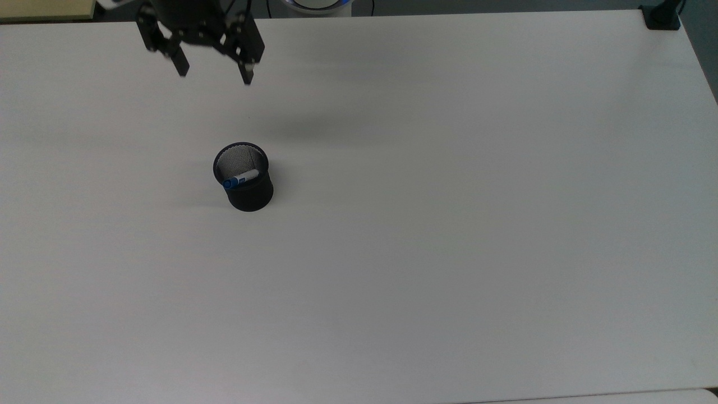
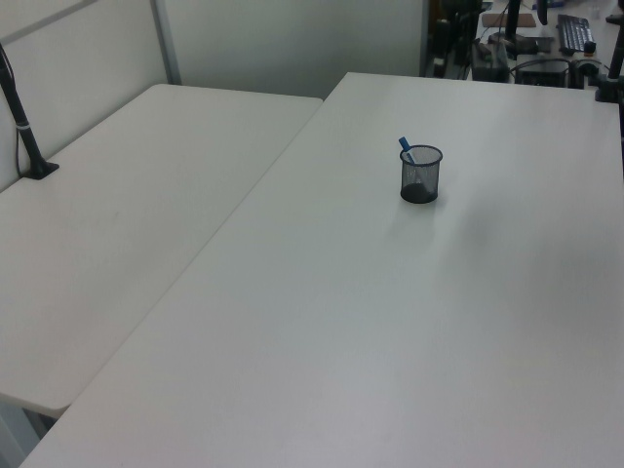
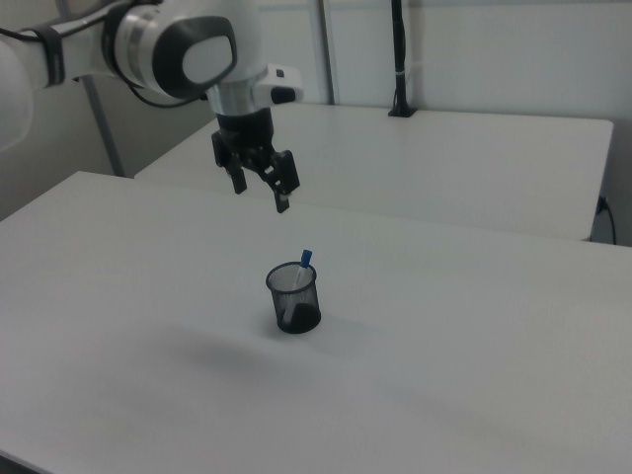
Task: Remove the marker
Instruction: 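Move the open gripper down over the blue marker in the mesh cup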
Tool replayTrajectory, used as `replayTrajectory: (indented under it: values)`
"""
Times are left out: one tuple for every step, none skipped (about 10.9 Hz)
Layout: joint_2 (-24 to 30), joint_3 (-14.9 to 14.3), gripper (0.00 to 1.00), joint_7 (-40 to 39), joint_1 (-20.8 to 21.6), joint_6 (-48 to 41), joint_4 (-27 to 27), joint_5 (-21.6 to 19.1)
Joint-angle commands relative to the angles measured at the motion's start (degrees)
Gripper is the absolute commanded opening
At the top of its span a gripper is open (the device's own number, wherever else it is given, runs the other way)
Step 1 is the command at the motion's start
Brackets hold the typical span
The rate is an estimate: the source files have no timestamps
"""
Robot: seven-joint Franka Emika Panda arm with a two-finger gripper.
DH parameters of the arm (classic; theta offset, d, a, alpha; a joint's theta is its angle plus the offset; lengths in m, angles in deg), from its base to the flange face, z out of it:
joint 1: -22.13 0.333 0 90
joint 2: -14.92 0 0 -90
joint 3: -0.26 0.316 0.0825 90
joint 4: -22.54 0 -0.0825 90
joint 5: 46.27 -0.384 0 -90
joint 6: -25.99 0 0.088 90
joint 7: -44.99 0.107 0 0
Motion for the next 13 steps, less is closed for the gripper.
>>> replayTrajectory:
  values:
    - [-6.0,0.1,1.0,-4.1,-0.1,4.9,1.7,0.9]
    - [-8.1,0.1,0.98,-4.1,-0.2,6.2,1.8,1.1]
    - [-9.6,0.1,0.96,-4.1,-0.2,7.7,1.8,1.0]
    - [-10.7,0.1,0.93,-4.2,-0.1,8.6,1.8,1.1]
    - [-11.8,0.1,0.89,-4.1,-0.1,9.6,1.8,2.0]
    - [-12.9,0.1,0.86,-4.1,-0.1,10.4,1.8,2.3]
    - [-13.9,0.1,0.86,-4.0,-0.1,11.1,1.9,2.3]
    - [-14.6,0.1,0.82,-3.9,-0.1,12.0,1.9,2.6]
    - [-15.3,0.1,0.78,-3.9,-0.1,12.8,1.9,2.6]
    - [-15.9,0.1,0.71,-3.8,0.0,14.0,2.0,2.6]
    - [-16.7,0.1,0.67,-3.8,0.1,14.8,2.6,2.6]
    - [-17.7,0.1,0.62,-3.7,0.2,14.8,3.5,2.6]
    - [-18.2,0.1,0.51,-3.7,0.3,14.8,3.7,2.7]
